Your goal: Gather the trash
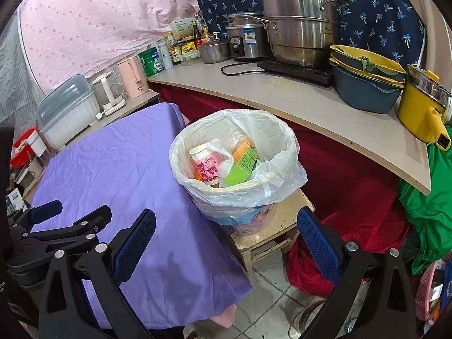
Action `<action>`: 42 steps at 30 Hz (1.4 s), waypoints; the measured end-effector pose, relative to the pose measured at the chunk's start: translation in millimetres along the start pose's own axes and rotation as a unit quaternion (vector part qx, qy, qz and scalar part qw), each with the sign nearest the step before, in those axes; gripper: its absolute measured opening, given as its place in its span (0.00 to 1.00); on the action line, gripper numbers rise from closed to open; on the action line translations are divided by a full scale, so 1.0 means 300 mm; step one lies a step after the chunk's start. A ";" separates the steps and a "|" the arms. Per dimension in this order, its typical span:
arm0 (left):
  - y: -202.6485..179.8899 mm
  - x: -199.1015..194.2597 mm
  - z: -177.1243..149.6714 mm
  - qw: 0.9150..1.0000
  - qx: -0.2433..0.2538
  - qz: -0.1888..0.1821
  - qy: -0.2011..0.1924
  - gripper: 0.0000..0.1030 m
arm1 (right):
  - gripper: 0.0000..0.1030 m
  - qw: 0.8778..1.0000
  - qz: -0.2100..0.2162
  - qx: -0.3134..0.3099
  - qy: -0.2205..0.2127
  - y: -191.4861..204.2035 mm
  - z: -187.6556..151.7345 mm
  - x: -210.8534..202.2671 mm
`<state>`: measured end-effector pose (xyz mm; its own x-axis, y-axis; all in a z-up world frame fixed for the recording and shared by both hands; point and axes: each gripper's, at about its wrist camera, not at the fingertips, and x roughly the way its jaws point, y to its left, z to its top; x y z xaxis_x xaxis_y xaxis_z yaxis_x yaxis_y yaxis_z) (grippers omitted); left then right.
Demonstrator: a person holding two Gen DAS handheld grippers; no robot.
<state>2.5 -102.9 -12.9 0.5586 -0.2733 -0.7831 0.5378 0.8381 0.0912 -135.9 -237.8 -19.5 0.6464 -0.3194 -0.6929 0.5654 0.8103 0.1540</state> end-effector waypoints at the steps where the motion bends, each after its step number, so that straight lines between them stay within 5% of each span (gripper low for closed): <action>1: -0.001 0.000 -0.001 1.000 0.001 0.001 0.000 0.90 | 0.94 1.000 0.000 0.000 0.000 0.000 -0.001 0.001; 42: 0.030 0.015 -0.025 1.000 -0.002 0.004 0.002 0.90 | 0.94 1.000 -0.007 0.000 0.007 -0.002 -0.035 0.025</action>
<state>5.1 -93.2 -20.2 0.5608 -0.2645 -0.7845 0.5303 0.8424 0.0951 -136.8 -235.5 -32.2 0.6310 -0.3242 -0.7048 0.5751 0.8052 0.1444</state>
